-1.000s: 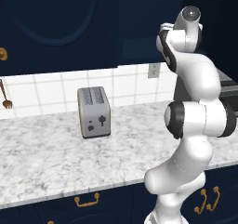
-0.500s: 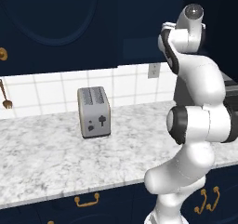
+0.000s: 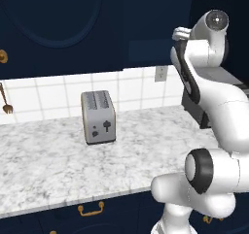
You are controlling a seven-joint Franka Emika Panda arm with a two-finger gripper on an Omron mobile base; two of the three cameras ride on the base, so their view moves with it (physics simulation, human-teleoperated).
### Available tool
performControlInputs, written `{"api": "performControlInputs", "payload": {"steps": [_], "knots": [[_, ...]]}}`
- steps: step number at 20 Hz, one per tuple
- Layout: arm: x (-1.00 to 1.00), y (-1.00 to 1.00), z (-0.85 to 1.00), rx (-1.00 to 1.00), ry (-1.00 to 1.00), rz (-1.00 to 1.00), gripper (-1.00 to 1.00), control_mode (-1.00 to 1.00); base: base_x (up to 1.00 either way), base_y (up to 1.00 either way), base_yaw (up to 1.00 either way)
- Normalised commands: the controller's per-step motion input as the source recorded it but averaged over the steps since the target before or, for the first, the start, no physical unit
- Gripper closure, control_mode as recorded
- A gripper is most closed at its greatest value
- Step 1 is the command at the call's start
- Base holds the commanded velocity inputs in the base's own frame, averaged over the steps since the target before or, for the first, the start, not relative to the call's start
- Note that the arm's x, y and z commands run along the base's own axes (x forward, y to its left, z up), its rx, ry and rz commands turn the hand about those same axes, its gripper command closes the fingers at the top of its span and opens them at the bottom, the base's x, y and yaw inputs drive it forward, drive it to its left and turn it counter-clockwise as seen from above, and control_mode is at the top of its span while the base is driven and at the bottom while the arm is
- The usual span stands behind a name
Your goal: Gather all objects into one cabinet and sort the glasses and bowls to opposite sides.
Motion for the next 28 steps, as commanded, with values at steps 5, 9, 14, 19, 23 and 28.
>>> {"api": "performControlInputs", "payload": {"steps": [5,9,14,19,23,28], "knots": [[-1.0,0.53,0.02,0.0,0.0,0.13,1.0,-1.0,0.0,0.0,0.0],[-1.0,0.58,0.02,-0.01,0.01,0.15,1.0,-1.0,0.0,0.0,0.0],[-1.0,0.68,-0.12,-0.11,0.03,0.12,1.0,-1.0,0.0,0.0,0.0],[-1.0,0.23,-0.26,-0.05,0.02,0.08,1.0,-1.0,0.0,0.0,0.0],[-1.0,0.05,-0.4,-0.04,0.05,0.07,1.0,-1.0,0.0,0.0,0.0],[-0.69,0.01,-0.36,-0.03,0.1,0.07,1.0,-1.0,0.0,0.0,0.0]]}}
